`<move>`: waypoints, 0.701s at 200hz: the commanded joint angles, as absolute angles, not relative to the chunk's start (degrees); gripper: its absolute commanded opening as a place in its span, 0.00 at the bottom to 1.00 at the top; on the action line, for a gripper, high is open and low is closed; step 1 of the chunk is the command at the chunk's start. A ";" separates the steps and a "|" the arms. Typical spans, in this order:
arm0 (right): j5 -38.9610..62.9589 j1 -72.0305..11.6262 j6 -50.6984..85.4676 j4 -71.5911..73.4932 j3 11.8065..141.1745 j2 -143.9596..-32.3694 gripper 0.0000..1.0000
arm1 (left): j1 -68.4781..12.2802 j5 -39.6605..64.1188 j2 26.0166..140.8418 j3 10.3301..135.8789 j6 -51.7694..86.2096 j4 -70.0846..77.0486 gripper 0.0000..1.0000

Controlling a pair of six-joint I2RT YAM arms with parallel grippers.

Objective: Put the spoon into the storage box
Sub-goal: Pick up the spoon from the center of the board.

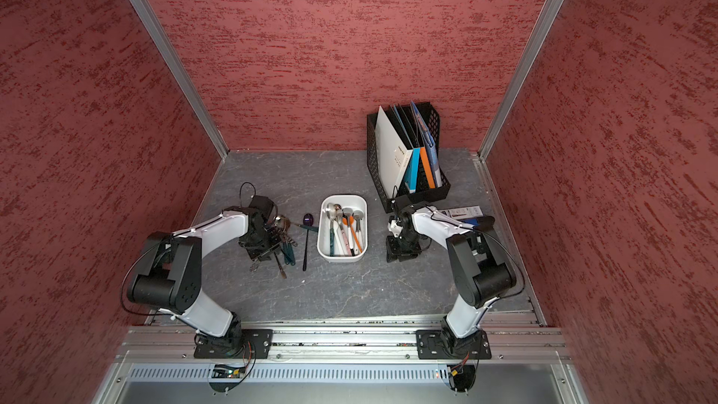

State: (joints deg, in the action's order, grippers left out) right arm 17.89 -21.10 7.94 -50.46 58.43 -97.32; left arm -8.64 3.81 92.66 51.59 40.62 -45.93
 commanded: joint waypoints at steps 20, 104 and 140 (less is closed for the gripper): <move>18.39 -20.65 7.82 -49.90 59.96 -98.25 0.47 | -7.30 1.40 95.99 54.22 38.13 -44.31 0.32; 18.44 -20.66 7.62 -50.36 60.83 -99.84 0.47 | -5.52 2.46 100.91 57.61 33.05 -43.01 0.22; 18.38 -20.65 7.64 -50.64 61.13 -100.06 0.47 | -5.45 2.17 101.84 57.09 33.47 -43.16 0.16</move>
